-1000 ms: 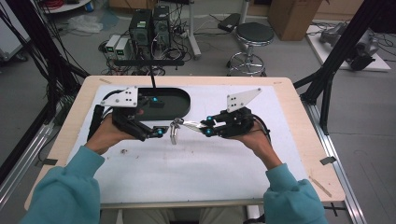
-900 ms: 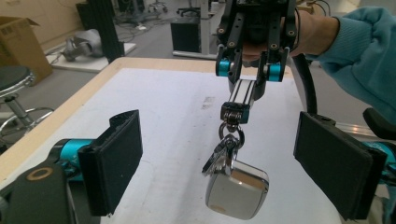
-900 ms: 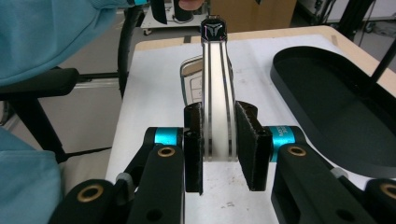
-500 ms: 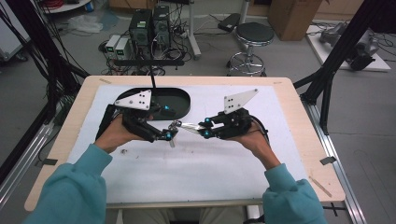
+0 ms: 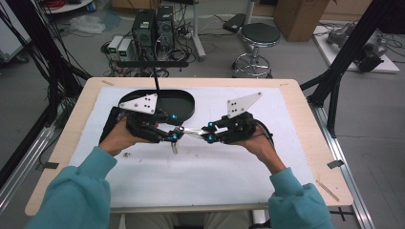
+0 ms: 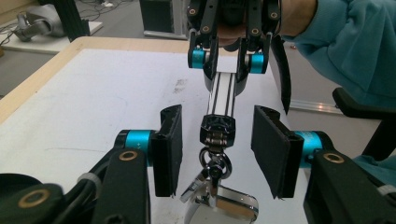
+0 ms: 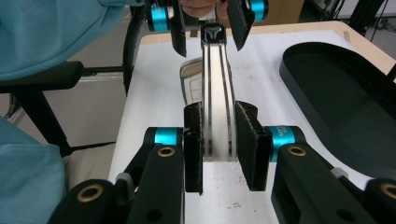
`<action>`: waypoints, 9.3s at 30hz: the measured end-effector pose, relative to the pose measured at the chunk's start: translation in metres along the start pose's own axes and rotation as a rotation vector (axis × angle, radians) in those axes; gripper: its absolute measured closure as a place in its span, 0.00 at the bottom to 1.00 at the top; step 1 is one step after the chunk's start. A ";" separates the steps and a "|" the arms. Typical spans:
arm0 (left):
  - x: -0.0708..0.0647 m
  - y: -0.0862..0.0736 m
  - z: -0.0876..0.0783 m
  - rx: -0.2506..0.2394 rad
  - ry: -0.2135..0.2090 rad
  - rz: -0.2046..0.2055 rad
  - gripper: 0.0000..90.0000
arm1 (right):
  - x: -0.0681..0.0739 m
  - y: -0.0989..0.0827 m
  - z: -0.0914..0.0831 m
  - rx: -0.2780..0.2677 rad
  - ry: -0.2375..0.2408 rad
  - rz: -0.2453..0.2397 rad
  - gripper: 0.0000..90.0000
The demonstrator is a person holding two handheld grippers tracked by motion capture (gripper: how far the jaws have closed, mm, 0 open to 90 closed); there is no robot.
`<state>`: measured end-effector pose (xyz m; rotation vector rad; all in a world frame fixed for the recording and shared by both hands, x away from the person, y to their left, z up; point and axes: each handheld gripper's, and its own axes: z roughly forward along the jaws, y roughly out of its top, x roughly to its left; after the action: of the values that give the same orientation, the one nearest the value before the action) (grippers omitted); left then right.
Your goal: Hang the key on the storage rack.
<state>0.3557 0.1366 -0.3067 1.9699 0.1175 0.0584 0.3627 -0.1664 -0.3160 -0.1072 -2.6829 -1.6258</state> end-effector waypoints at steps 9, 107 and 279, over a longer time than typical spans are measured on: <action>0.000 -0.001 0.004 0.026 -0.007 0.006 0.63 | 0.000 0.000 0.001 0.015 -0.010 0.006 0.83; 0.042 -0.012 -0.066 -0.082 0.479 -0.241 0.83 | 0.015 -0.089 -0.062 -0.233 -0.557 0.167 0.01; -0.034 -0.137 -0.095 -0.380 0.742 -0.100 0.02 | 0.041 -0.166 -0.065 -0.393 -0.794 0.215 0.01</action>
<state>0.3048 0.2731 -0.3945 1.4764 0.6381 0.6957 0.3102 -0.2976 -0.4311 -1.2287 -2.5717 -2.3703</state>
